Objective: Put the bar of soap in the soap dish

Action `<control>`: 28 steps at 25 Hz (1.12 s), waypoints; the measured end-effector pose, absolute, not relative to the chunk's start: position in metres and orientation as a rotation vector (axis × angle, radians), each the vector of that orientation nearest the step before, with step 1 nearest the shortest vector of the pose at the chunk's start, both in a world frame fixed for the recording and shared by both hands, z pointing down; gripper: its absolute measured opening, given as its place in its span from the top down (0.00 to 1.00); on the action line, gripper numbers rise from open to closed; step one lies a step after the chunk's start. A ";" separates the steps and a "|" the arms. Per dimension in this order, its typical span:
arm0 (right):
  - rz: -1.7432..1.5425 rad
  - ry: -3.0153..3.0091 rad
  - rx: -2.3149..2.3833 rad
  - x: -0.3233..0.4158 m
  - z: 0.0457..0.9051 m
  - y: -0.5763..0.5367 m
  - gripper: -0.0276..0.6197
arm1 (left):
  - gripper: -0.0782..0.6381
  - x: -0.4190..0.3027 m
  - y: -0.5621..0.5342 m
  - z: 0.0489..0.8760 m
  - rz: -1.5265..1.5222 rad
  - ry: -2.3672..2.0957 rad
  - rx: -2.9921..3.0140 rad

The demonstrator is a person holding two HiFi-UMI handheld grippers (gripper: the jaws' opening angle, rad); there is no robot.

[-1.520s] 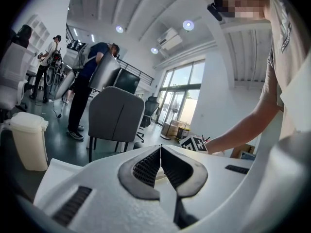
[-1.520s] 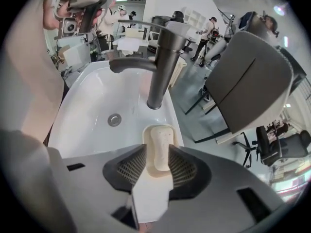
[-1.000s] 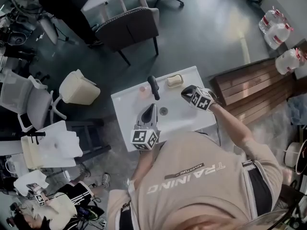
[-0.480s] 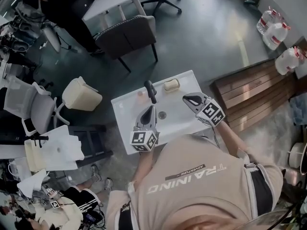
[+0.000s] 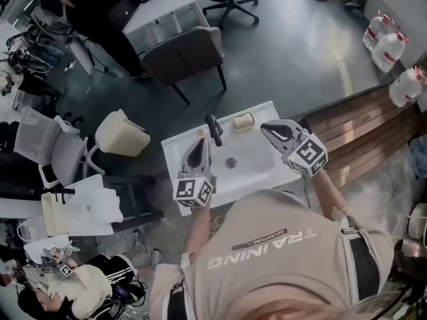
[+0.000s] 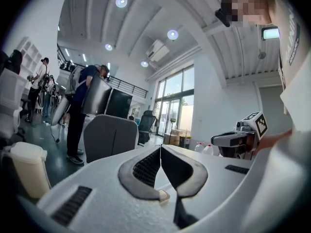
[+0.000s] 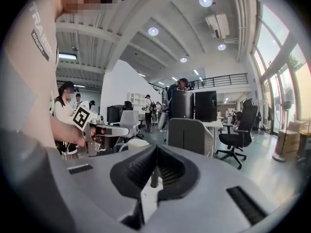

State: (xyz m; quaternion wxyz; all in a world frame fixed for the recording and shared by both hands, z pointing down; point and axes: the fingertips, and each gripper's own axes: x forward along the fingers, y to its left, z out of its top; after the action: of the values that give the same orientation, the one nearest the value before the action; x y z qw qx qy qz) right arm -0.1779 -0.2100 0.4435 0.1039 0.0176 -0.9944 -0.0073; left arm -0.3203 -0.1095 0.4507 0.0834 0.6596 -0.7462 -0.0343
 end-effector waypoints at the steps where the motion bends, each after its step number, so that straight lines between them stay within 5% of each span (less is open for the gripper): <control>1: -0.028 -2.945 0.067 -0.177 0.437 -0.213 0.94 | 0.88 -0.323 -0.111 0.444 -0.103 -2.245 1.978; 28: -0.055 -3.085 0.331 -0.174 0.411 -0.233 0.94 | 0.88 -0.336 -0.119 0.419 0.021 -2.399 1.985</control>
State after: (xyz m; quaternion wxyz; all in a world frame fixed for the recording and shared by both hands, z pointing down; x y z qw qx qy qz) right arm -0.1742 -0.2329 0.4113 0.0193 0.1067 -0.9939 -0.0177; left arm -0.3356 -0.1186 0.4189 0.0140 0.6374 -0.7704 0.0068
